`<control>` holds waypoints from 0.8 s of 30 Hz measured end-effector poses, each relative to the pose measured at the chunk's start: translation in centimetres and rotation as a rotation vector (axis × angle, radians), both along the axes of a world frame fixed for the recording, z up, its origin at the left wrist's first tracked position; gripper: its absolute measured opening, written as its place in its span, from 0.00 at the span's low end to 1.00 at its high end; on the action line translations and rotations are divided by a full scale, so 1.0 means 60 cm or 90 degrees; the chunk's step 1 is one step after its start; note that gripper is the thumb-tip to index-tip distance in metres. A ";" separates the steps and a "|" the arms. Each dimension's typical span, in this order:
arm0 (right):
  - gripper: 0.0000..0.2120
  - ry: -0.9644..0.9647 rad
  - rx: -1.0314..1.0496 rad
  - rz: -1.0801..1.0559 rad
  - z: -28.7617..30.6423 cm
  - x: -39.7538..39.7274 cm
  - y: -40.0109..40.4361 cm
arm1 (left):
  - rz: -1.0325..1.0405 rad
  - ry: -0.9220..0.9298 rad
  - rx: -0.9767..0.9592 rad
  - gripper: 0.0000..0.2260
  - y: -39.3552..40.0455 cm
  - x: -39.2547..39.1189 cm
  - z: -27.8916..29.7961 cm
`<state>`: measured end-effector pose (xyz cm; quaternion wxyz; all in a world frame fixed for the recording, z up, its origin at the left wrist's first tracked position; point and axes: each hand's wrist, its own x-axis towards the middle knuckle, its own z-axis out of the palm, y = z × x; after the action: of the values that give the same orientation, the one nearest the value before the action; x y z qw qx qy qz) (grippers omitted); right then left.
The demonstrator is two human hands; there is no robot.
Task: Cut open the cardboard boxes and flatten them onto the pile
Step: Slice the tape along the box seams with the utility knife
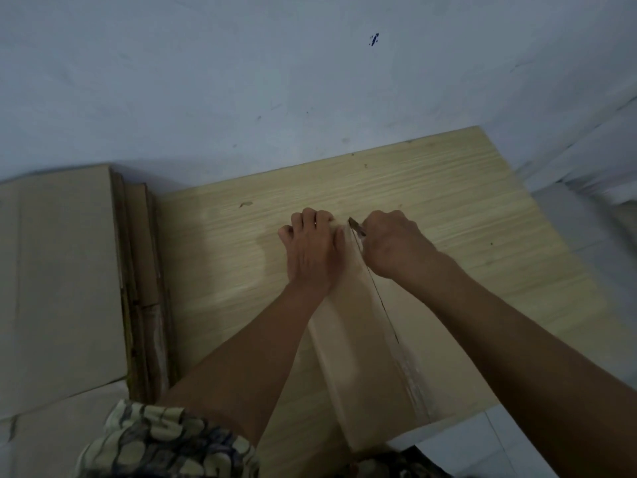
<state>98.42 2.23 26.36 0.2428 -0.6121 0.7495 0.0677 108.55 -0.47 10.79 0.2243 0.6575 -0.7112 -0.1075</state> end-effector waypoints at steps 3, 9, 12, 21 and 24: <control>0.11 -0.008 -0.005 -0.013 -0.005 -0.006 0.009 | -0.001 0.005 0.007 0.13 0.003 -0.001 0.001; 0.11 -0.007 -0.019 -0.029 -0.010 -0.007 0.010 | -0.018 -0.006 0.009 0.18 0.002 0.000 0.003; 0.12 0.000 -0.010 -0.028 -0.018 -0.011 0.022 | -0.029 0.000 0.002 0.19 0.004 0.001 -0.003; 0.12 -0.015 -0.011 -0.043 -0.022 -0.020 0.038 | -0.049 -0.053 -0.006 0.14 0.007 0.000 -0.007; 0.12 -0.017 -0.015 -0.058 -0.028 -0.025 0.032 | -0.049 -0.050 0.003 0.13 0.004 -0.002 -0.004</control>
<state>96.92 4.14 24.68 0.2483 -0.5811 0.7740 0.0396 108.44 -0.25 10.56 0.1905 0.6337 -0.7441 -0.0921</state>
